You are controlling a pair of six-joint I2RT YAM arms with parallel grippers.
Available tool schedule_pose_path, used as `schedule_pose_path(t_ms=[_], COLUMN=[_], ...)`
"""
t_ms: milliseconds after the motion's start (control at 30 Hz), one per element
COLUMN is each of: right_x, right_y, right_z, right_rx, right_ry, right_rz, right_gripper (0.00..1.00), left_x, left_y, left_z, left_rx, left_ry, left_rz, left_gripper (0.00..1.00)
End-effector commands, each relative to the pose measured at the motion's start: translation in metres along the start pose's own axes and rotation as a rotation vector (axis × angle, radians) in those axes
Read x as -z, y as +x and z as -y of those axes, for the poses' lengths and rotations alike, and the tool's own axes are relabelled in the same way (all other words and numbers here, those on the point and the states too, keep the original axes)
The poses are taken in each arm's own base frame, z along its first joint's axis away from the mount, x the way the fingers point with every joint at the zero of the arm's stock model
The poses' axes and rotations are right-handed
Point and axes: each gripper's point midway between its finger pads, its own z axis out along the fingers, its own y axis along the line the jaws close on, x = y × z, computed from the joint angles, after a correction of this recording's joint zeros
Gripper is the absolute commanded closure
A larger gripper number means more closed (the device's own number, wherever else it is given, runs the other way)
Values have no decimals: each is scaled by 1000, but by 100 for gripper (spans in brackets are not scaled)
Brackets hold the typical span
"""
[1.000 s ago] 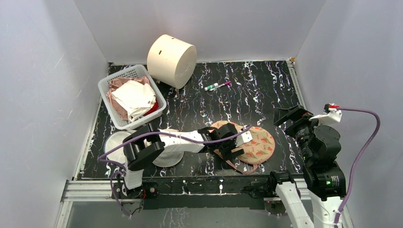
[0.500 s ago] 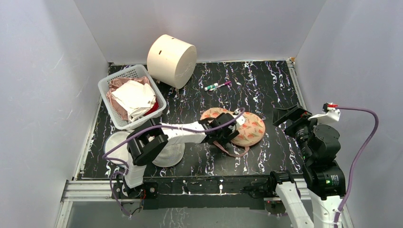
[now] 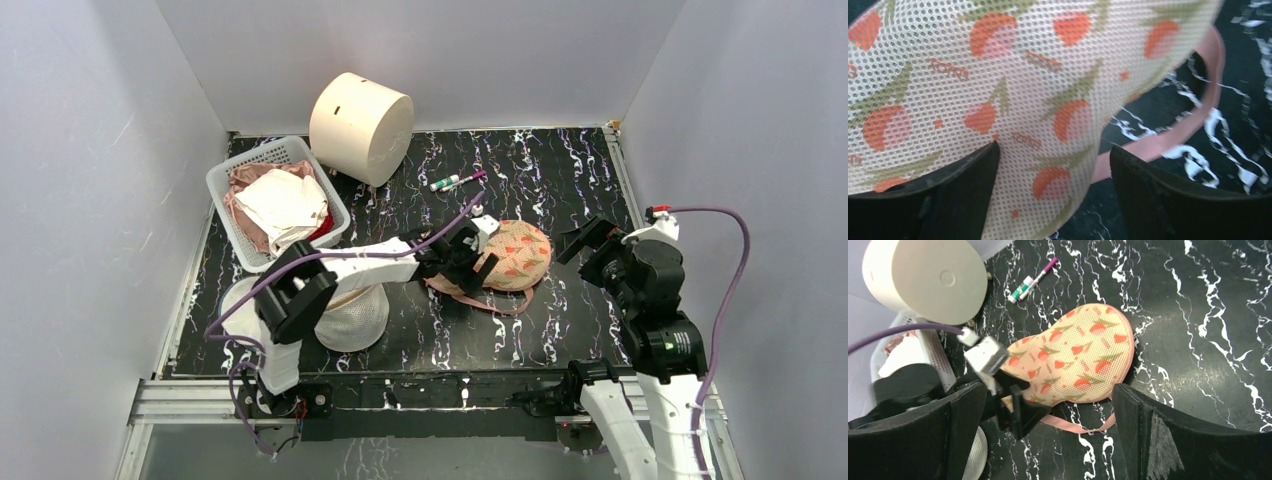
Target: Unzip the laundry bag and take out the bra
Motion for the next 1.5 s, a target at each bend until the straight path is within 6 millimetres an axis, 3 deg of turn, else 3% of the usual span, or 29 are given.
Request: schedule_pose_path(t_ms=[0, 133, 233, 467, 600, 700, 800, 867, 967, 1100, 1167, 1333, 1400, 1467], right_x=[-12, -25, -39, -79, -98, -105, -132, -154, -166, -144, -122, -112, -113, -115], right_y=[8, 28, 45, 89, 108, 147, 191, 212, 237, 258, 257, 217, 191, 158], right_z=[-6, -6, -17, -49, -82, -117, -143, -135, -120, -64, -15, 50, 63, 62], right_rx=[-7, -32, -62, -151, -119, -83, -54, -11, 49, 98, 138, 58, 4, -11], right_ry=[-33, -59, -127, -281, -302, -305, -206, -128, -63, 40, 158, 301, 320, 322], right_rz=[-45, -111, -189, -424, -443, -531, -542, -579, -633, -663, -642, -579, -518, -430], right_gripper=[2, 2, 2, 2, 2, 2, 2, 2, 2, 2, 2, 2, 2, 2], left_x=[68, 115, 145, 194, 218, 229, 247, 256, 253, 247, 248, 250, 250, 249], left_y=[-54, -77, -90, -99, -102, -100, -100, -99, -97, -97, -98, -99, -99, -98], left_z=[23, 13, -5, -47, -65, -69, -72, -78, -80, -80, -79, -79, -79, -80], left_rx=[-26, -86, -104, -96, -86, -79, -76, -63, -69, -74, -68, -67, -67, -68], left_ry=[112, 62, -31, -264, -366, -388, -404, -435, -450, -450, -445, -439, -439, -447], left_rz=[245, 434, 570, 733, 789, 834, 901, 930, 921, 901, 903, 904, 904, 900], left_gripper=[14, 2, 2, 2, 2, 2, 2, 2, 2, 2, 2, 2, 2, 2])
